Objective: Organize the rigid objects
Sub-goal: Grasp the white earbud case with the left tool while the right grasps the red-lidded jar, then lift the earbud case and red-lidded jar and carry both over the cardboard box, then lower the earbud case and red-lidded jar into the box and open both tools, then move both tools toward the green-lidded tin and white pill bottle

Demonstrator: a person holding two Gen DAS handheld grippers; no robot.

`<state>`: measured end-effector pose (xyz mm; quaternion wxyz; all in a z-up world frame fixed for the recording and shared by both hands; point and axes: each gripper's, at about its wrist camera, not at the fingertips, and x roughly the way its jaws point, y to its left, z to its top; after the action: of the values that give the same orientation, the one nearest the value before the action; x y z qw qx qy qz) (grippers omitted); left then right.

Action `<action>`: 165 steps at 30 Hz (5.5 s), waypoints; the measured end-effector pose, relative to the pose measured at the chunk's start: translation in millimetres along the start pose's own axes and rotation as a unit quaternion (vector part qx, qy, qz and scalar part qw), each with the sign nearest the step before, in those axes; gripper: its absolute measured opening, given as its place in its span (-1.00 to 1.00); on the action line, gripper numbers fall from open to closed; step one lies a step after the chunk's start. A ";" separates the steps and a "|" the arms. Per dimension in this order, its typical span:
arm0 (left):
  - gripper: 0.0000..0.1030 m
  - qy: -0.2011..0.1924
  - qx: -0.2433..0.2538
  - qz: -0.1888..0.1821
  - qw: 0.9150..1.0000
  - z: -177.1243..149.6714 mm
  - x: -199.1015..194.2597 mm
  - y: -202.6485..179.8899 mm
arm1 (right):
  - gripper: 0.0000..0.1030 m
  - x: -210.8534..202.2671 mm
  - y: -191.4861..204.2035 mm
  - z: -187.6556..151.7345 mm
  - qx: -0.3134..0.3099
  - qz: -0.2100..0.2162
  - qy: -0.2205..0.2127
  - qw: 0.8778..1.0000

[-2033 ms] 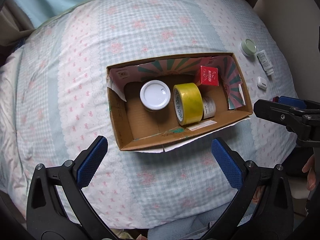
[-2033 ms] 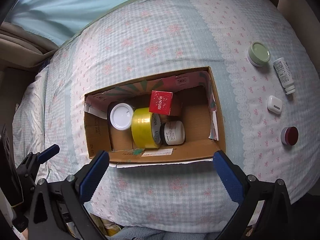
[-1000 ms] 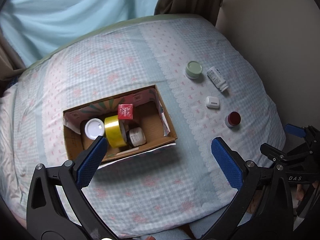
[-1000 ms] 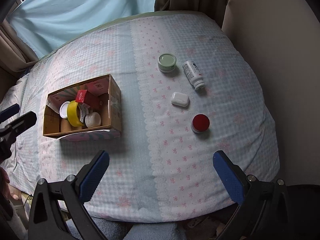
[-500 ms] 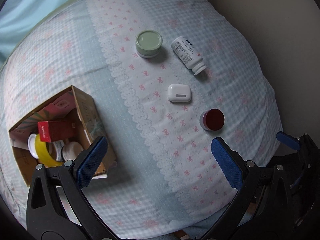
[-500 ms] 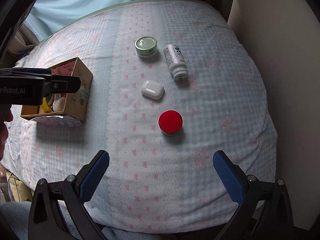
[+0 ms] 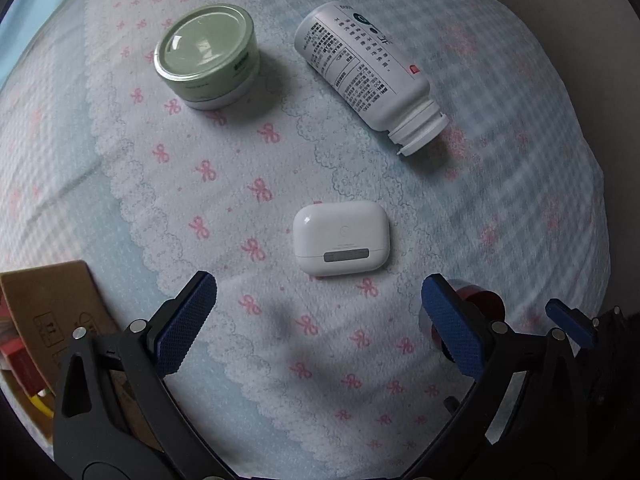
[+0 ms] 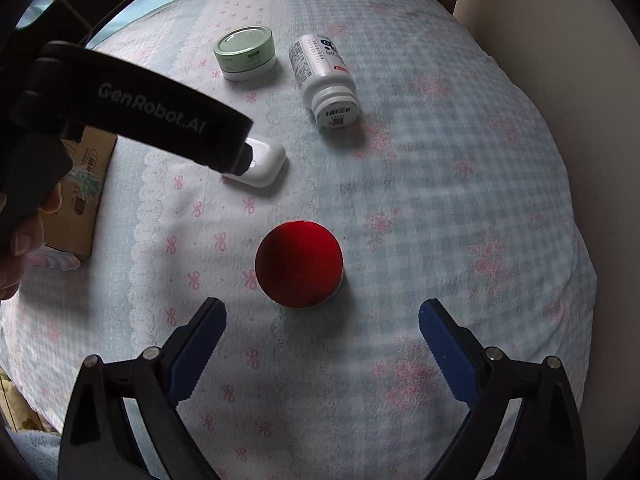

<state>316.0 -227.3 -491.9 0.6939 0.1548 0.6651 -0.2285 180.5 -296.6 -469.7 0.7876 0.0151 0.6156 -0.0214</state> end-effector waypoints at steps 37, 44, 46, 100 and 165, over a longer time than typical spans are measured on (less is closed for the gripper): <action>0.13 0.025 -0.019 0.019 0.999 32.8 27.6 -3.4 | -0.01 42.4 -2.9 20.6 -0.041 0.022 0.002 0.999; 0.13 -0.001 -0.023 0.017 1.000 33.9 -5.3 2.8 | -0.01 22.3 -13.5 21.0 -0.038 0.008 -0.008 0.999; 0.13 -0.010 -0.026 0.015 1.000 32.6 -18.9 4.5 | -0.01 14.5 -16.2 22.6 -0.036 0.002 -0.014 0.999; 0.13 -0.128 -0.199 0.001 0.972 -282.3 -246.8 356.6 | -0.01 -205.1 319.6 92.6 -0.047 0.081 -0.045 0.995; 0.99 -0.122 -0.185 0.026 0.975 -310.9 -231.8 353.7 | 0.96 -105.1 346.9 85.2 0.070 0.213 0.126 0.966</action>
<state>233.5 259.6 -314.0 0.7922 0.0115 0.6018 -0.1008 255.8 47.1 -348.0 0.6869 0.2036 0.6896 0.1053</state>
